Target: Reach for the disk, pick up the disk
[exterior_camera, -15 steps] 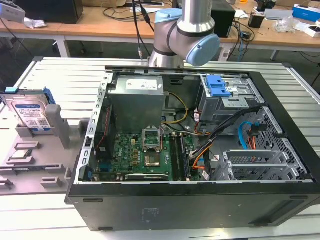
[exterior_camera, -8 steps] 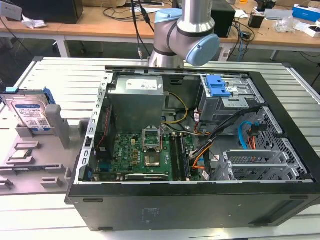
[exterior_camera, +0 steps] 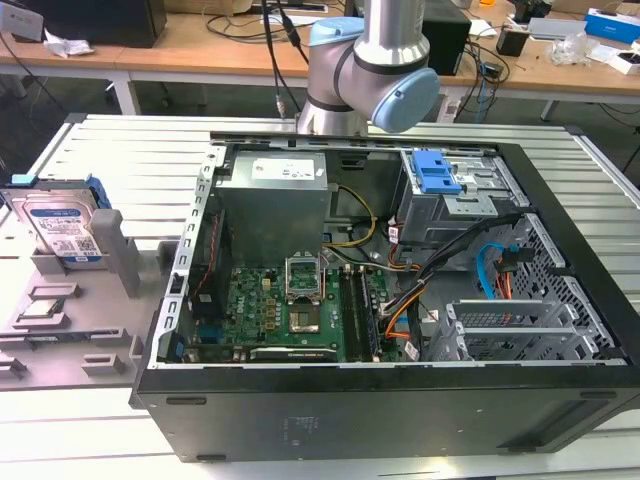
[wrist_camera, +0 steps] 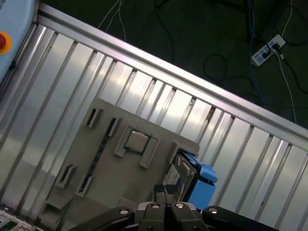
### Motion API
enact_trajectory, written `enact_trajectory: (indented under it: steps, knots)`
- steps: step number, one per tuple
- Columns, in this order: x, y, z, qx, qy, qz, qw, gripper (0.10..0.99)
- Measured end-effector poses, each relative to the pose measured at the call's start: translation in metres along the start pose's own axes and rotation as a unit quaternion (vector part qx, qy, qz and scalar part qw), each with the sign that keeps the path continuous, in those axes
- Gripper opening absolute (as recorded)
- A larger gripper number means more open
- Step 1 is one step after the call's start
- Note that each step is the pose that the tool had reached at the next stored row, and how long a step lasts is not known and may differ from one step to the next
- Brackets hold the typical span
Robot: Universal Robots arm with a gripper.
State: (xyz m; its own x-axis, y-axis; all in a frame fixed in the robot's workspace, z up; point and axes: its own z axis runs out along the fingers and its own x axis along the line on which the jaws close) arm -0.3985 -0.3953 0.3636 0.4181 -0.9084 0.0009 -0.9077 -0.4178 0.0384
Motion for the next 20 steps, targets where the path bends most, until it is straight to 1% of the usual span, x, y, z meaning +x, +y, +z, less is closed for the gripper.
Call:
enact_trajectory:
  steps: [3, 5, 9, 11, 14, 17, 20]
  knots:
    - [-0.0001, 0.0, 0.0001, -0.0001, -0.0008, 0.023, 0.9997, 0.106]
    - [0.0, 0.0, 0.0003, -0.0001, -0.0018, 0.049, 0.9988, 0.106]
    - [0.0, 0.0, 0.0005, -0.0002, -0.0026, 0.076, 0.9971, 0.106]
    - [0.0, 0.0, 0.0006, -0.0003, -0.0029, 0.09, 0.996, 0.106]
    - [0.0, 0.0, 0.0007, -0.0006, -0.0036, 0.123, 0.9924, 0.106]
    - [0.0, 0.0, 0.0009, -0.0007, -0.004, 0.142, 0.9898, 0.106]
    - [0.0, -0.0001, 0.001, -0.0009, -0.0043, 0.165, 0.9863, 0.106]
